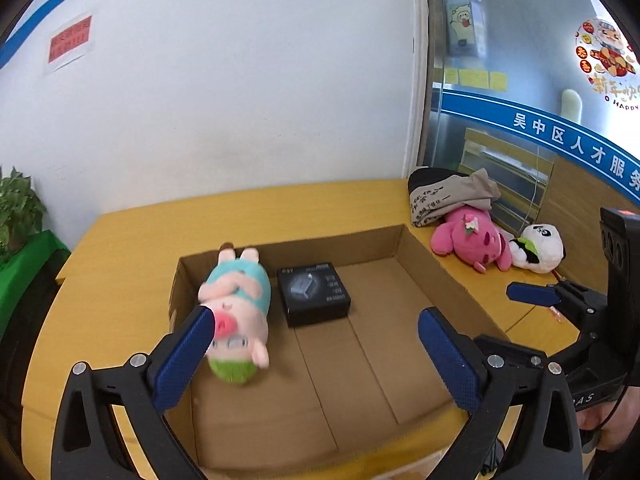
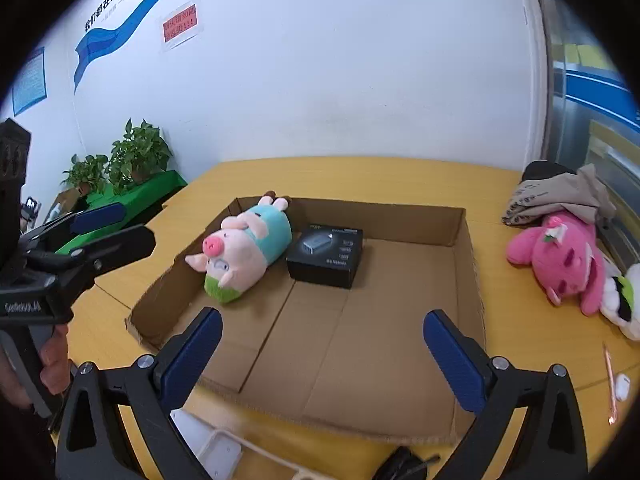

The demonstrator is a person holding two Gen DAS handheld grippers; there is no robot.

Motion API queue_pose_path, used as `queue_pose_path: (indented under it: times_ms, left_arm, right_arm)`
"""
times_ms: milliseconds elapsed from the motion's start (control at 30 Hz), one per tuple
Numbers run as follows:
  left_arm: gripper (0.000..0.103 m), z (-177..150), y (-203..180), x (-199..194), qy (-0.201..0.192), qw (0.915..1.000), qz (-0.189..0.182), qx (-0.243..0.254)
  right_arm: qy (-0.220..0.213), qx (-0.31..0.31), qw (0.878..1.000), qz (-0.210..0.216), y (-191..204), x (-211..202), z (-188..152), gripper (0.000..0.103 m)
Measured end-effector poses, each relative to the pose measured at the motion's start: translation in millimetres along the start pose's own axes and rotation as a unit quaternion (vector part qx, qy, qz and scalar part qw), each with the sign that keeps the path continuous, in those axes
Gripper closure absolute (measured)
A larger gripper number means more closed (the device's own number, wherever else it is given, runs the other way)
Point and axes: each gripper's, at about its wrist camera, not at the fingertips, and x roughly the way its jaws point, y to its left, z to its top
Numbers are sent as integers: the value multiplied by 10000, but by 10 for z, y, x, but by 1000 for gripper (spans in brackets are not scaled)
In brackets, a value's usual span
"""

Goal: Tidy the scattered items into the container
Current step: 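Withdraw the left tool and move toward the white phone case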

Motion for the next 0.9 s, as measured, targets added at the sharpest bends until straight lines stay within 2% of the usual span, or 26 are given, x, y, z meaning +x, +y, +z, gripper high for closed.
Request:
queue_pose_path:
  times_ms: [167,433,500,533,567,600,633,667,700,733,800,833,867,900]
  left_arm:
    - [0,-285,-132,-194,3,10000,6,-81]
    - [0,-507,-227,-361,-18,9998,16,-221]
    - [0,-541,-248,-373,-30,9997,8,-244]
    - [0,-559,-259,-375,-24,9997,-6,-255]
    - [3,-573,-268,-371,-7,9996,-12,-266]
    - [8,-586,-280,-364,22,9996,-18,-275]
    - [30,-597,-288,-347,66,9996,-35,-280]
    - [66,-611,-293,-326,117,9995,-58,-284]
    - [82,-627,-292,-302,180,9994,-78,-300]
    - [92,-650,-292,-275,252,9991,-89,-325]
    - [92,-695,-293,-238,322,9989,-14,-345]
    - [82,-719,-291,-225,319,9988,87,-355]
    - [52,-735,-284,-219,302,9987,144,-377]
    - [31,-748,-266,-226,259,9986,135,-433]
  right_arm:
    - [-7,-145,9997,-175,113,-193,-207,2]
    - [-76,-134,9997,-168,125,-359,-420,4]
    - [-91,-139,9998,-123,105,-374,-460,13]
    - [-85,-133,9998,-83,97,-378,-483,30]
    - [-67,-116,9999,-24,86,-376,-505,54]
    - [-34,-93,9999,39,73,-369,-528,70]
    - [-1,-73,10000,54,62,-361,-549,82]
    - [24,-63,10000,35,54,-354,-573,85]
    - [38,-56,10000,23,47,-351,-592,85]
    - [41,-47,10000,5,43,-353,-607,84]
    - [33,-49,9999,-104,47,-362,-631,81]
    - [36,-42,9998,-179,49,-366,-635,63]
    - [43,-21,9997,-246,44,-367,-638,32]
    - [43,16,9996,-276,32,-366,-642,19]
